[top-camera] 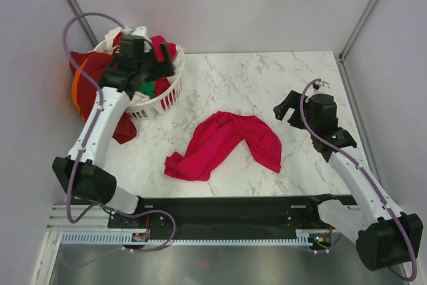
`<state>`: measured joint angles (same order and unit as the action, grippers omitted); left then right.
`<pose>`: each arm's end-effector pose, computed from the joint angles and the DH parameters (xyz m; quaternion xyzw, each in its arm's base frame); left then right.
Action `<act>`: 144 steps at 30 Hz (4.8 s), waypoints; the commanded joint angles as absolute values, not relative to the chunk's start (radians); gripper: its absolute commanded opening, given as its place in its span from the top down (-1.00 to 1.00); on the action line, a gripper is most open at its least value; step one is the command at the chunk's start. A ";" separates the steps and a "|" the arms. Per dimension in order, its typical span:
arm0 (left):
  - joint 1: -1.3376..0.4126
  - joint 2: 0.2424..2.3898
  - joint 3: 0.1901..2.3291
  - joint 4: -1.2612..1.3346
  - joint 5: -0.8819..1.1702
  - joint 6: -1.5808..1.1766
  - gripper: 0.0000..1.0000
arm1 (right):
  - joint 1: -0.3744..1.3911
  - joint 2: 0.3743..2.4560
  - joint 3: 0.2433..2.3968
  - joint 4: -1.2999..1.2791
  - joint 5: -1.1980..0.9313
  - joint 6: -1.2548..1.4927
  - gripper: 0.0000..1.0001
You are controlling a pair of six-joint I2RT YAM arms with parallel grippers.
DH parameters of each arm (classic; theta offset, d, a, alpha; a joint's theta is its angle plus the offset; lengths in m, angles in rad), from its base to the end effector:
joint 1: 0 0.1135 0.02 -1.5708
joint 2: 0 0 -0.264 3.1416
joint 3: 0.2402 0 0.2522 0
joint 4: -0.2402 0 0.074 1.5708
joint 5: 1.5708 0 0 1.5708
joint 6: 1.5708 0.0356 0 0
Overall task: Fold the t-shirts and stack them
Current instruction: Move the tshirt to the center of the board, then flatten the tshirt out
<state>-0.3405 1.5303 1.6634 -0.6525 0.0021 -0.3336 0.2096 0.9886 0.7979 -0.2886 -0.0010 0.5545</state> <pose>0.3198 -0.1134 0.4149 0.0035 0.8650 -0.1668 0.4733 0.2191 0.0466 0.2959 0.1464 0.8421 0.1939 0.4815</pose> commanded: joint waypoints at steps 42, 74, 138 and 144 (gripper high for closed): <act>0.396 1.234 0.902 0.244 0.021 -0.784 0.95 | 0.252 1.235 0.745 -0.203 -0.198 0.449 -0.96; -0.340 1.749 2.040 -0.667 -0.066 -0.091 -0.97 | 0.270 1.143 0.790 -0.305 -0.183 0.423 -0.96; -0.454 1.020 0.729 -0.520 0.090 -0.546 -0.83 | 0.641 1.319 0.839 -0.416 0.120 0.407 -0.75; -0.459 0.925 0.744 -0.597 0.113 -0.554 -0.82 | 0.670 1.413 0.882 -0.439 0.121 0.384 -0.61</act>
